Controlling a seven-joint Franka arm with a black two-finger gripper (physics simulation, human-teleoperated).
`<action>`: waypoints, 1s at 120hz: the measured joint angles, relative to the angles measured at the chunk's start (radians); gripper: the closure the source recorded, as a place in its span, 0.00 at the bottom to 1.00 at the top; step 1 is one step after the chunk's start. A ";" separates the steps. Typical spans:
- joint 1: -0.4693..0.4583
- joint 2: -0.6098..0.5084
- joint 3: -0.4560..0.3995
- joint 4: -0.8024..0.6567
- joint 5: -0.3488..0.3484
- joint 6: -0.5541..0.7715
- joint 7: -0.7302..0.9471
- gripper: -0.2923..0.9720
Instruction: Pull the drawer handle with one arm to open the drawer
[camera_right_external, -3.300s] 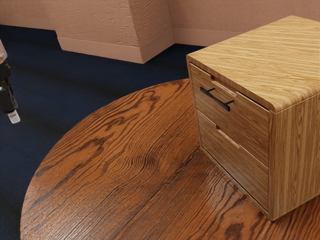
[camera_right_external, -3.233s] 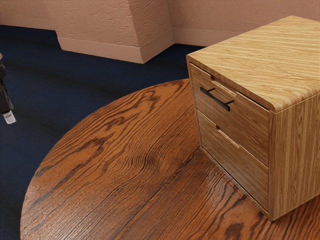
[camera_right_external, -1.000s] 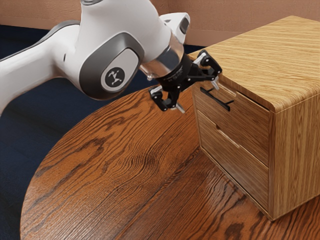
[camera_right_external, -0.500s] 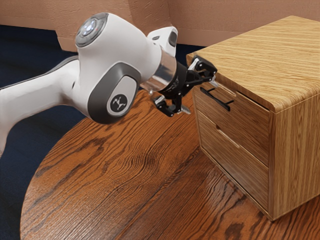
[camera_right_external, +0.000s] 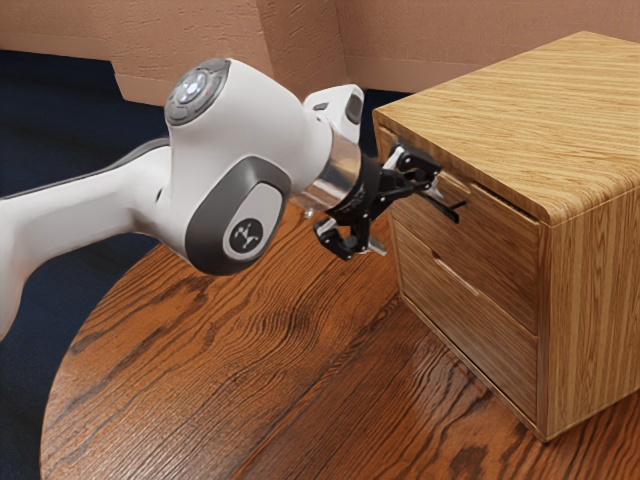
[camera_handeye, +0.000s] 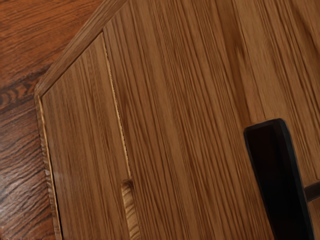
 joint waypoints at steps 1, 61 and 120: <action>0.000 0.000 0.000 -0.001 0.000 0.000 0.000 0.23; 0.045 -0.254 0.000 -0.273 -0.004 0.002 -0.017 0.23; 0.059 -0.641 -0.048 -0.340 0.019 -0.017 0.025 0.25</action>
